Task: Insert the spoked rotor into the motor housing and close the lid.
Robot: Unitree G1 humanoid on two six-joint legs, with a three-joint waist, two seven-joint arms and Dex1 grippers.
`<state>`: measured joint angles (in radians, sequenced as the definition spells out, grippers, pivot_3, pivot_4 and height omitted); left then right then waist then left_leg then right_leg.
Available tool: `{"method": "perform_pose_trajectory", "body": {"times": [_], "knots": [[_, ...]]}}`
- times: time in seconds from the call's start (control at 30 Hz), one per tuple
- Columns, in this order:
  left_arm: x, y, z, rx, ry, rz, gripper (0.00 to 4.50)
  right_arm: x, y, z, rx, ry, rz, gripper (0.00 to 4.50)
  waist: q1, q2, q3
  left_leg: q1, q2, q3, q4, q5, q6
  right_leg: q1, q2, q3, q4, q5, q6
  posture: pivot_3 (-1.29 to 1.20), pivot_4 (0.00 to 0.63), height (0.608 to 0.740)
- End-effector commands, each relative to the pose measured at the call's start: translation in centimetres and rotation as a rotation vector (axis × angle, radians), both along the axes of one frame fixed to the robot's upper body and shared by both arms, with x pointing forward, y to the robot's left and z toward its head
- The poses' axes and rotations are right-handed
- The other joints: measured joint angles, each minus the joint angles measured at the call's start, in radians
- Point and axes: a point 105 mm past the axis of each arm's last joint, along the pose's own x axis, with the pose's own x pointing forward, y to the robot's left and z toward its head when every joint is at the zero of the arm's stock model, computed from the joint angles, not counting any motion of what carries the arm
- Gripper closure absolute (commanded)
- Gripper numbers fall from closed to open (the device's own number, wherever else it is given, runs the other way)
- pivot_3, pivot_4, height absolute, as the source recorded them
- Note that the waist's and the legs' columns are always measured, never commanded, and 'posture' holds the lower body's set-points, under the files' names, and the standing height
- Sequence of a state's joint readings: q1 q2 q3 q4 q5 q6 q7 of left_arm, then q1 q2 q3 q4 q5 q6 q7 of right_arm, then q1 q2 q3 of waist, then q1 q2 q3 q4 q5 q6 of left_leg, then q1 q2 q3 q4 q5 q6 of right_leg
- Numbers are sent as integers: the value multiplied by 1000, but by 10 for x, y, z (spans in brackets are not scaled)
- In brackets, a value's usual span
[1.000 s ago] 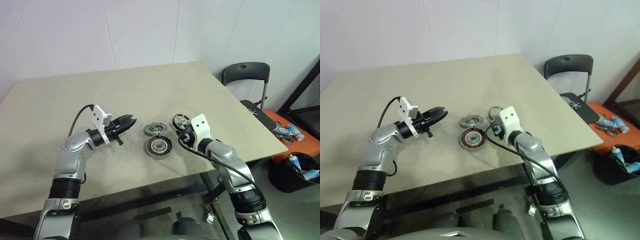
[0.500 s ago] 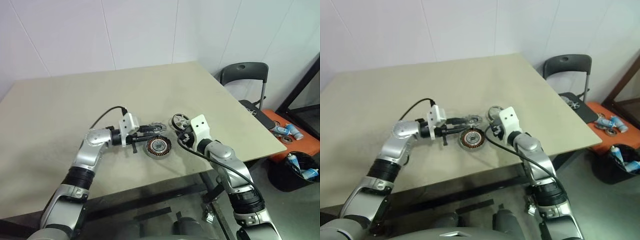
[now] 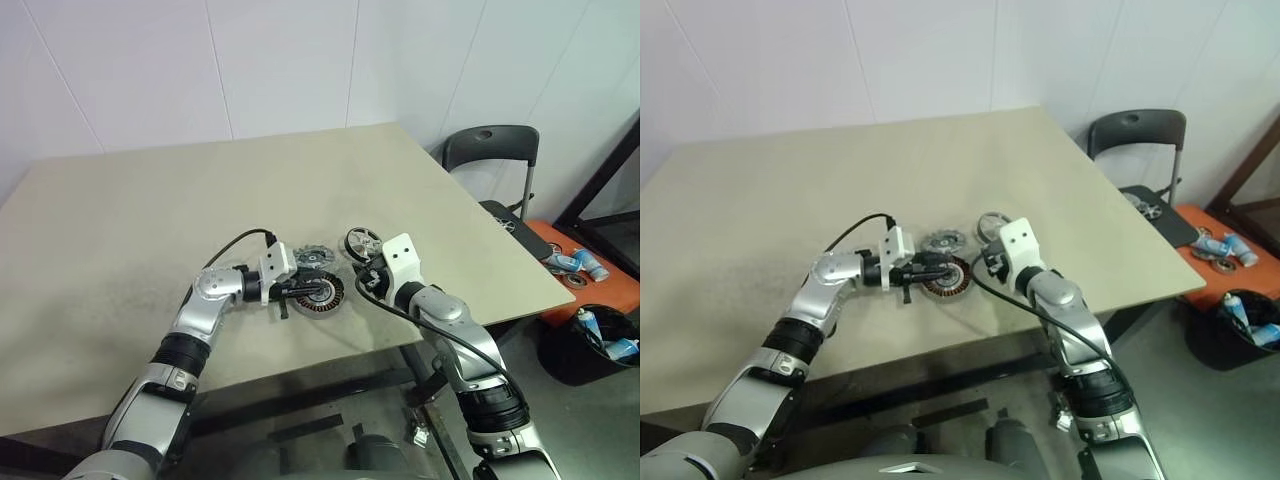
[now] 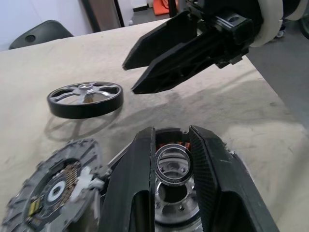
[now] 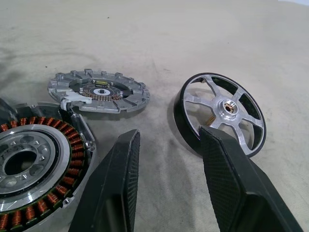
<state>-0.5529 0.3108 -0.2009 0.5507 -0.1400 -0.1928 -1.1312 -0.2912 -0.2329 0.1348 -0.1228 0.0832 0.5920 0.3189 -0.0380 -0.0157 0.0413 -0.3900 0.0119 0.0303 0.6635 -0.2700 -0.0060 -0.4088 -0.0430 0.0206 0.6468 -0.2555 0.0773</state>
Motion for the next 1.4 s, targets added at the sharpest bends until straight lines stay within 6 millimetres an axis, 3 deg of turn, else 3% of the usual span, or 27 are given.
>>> {"method": "perform_pose_trajectory", "body": {"times": [0.03,0.33,0.57,1.1,1.4], "knots": [[-1,-4,1,8,-27,-17,3785,1,3,17,15,-64,4,2470,0,0,0,0,0,0,0,0,0,0,0,0,0,0,0,0,0,740],[8,-3,-14,56,-40,45,3785,0,3,16,14,-58,0,2470,1,0,0,0,0,0,0,0,0,0,0,0,0,0,0,0,0,740],[15,-9,-13,45,-65,82,3785,-1,3,15,16,-57,-2,2470,21,0,0,1,0,0,1,0,0,1,0,0,0,0,0,0,0,740],[1,-17,-20,41,-2,24,3785,-4,2,14,13,-48,-2,2470,23,0,0,1,0,0,1,0,0,1,0,0,0,0,0,0,0,740],[9,-12,-24,60,28,94,3785,-3,1,13,2,-46,3,2470,23,0,0,2,0,0,1,0,0,2,0,0,0,0,0,0,0,740]]}}
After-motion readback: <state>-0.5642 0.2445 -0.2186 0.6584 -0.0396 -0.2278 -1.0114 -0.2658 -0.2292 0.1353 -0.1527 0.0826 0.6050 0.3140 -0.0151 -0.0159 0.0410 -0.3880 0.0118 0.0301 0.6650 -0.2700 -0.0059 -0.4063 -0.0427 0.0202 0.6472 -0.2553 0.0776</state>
